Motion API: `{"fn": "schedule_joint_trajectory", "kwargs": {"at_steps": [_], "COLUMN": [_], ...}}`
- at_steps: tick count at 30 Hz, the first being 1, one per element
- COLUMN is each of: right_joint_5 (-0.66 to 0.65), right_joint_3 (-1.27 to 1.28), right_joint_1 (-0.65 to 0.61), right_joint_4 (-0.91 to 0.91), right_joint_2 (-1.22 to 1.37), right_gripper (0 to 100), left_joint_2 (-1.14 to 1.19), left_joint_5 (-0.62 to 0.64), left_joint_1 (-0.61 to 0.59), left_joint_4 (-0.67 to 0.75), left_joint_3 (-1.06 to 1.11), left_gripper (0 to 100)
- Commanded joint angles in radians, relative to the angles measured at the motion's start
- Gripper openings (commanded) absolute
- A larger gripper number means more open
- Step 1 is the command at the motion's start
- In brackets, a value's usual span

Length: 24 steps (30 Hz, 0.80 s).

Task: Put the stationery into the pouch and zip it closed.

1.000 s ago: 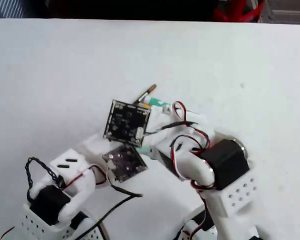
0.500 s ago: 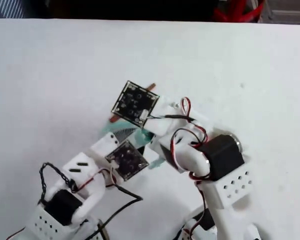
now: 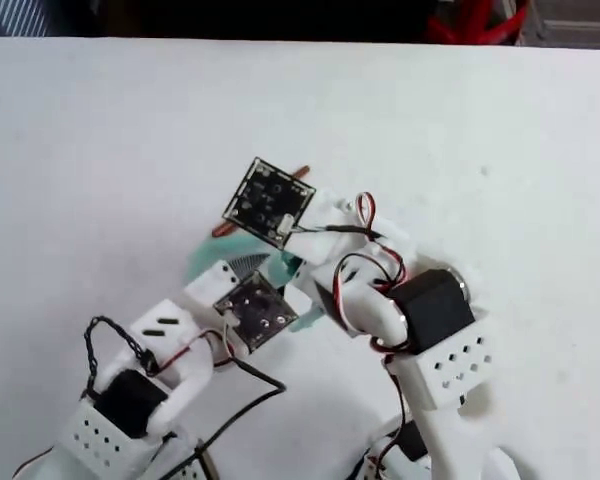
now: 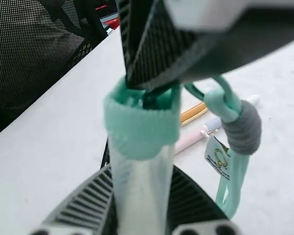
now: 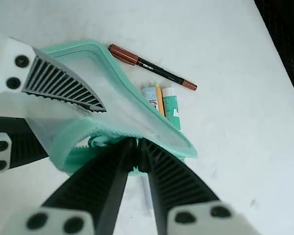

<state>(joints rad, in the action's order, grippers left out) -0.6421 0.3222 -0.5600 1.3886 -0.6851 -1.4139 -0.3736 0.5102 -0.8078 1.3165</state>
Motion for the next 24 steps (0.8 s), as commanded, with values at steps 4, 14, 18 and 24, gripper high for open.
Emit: {"fn": "schedule_joint_trajectory", "kwargs": {"at_steps": [4, 14, 18, 24], "right_joint_5": [0.009, 0.11, 0.126, 0.117], "right_joint_3": [0.084, 0.137, 0.137, 0.051], "right_joint_1": [0.102, 0.113, 0.113, 0.105], "right_joint_4": [-0.108, -0.248, -0.266, -0.082], "right_joint_2": [0.022, 0.022, 0.021, -0.064], "right_gripper": [1.9, 1.9, 1.9, 3.8], "left_joint_2": [-0.259, -0.412, -0.412, -0.412], "left_joint_5": [0.021, 0.094, 0.095, 0.091], "left_joint_1": [-0.074, -0.068, -0.071, -0.07], "left_joint_4": [-0.061, -0.17, -0.207, -0.219], "left_joint_3": [0.014, 0.008, -0.034, -0.023], "left_gripper": [2, 2, 2, 2]}}
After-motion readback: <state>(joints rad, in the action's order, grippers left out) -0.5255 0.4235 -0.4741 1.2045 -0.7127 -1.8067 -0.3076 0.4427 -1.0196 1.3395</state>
